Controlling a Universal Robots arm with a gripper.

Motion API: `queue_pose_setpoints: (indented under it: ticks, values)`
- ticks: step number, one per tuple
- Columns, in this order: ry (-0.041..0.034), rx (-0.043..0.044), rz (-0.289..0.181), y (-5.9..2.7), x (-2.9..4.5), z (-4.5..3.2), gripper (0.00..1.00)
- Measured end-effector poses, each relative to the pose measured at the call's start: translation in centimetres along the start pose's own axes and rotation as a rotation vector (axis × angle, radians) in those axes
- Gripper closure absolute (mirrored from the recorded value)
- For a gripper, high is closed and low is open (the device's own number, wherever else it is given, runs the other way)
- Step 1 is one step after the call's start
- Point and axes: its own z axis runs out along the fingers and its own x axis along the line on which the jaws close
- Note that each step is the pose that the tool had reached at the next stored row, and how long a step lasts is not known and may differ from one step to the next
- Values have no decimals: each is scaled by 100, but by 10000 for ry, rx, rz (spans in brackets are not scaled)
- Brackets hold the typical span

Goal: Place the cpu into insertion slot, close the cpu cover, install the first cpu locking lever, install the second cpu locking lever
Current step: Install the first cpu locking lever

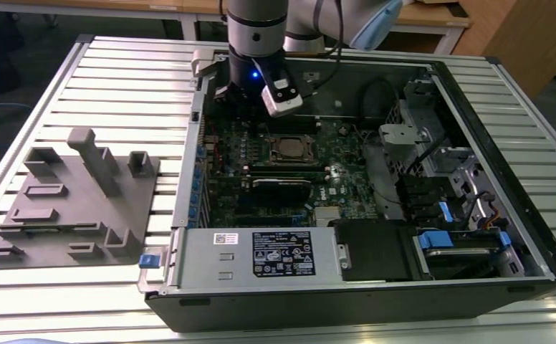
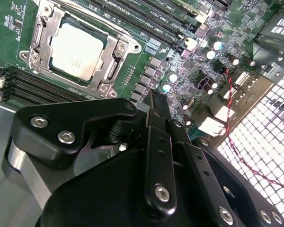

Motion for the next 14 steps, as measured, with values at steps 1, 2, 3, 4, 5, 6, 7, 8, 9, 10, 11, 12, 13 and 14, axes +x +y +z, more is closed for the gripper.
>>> queue_pose_setpoints:
  ticks: [1, 2, 3, 4, 5, 6, 7, 8, 9, 10, 11, 12, 13, 14]
  values:
    - [-1, -1, 1, 1, -20, 0, 89]
    - [-1, 0, 1, 2, -48, 0, 89]
    - [1, 1, 1, 3, -66, 0, 89]
    - [0, 0, 1, 3, -67, 0, 89]
    - [0, 0, 3, 3, -68, 0, 89]
    - [0, 0, 3, 3, -68, 0, 89]
    - [0, -1, 2, 3, -70, 0, 89]
    - [-1, 0, 2, 3, -70, 0, 89]
    - [0, 0, 2, 3, -71, 0, 89]
    - [0, 0, 2, 3, -71, 0, 89]
    - [-1, 0, 2, 4, -72, -2, 89]
    - [1, 1, 2, 4, -72, -5, 89]
    - [1, 2, 1, 4, -72, -10, 89]
    - [0, 1, 2, 4, -71, -18, 89]
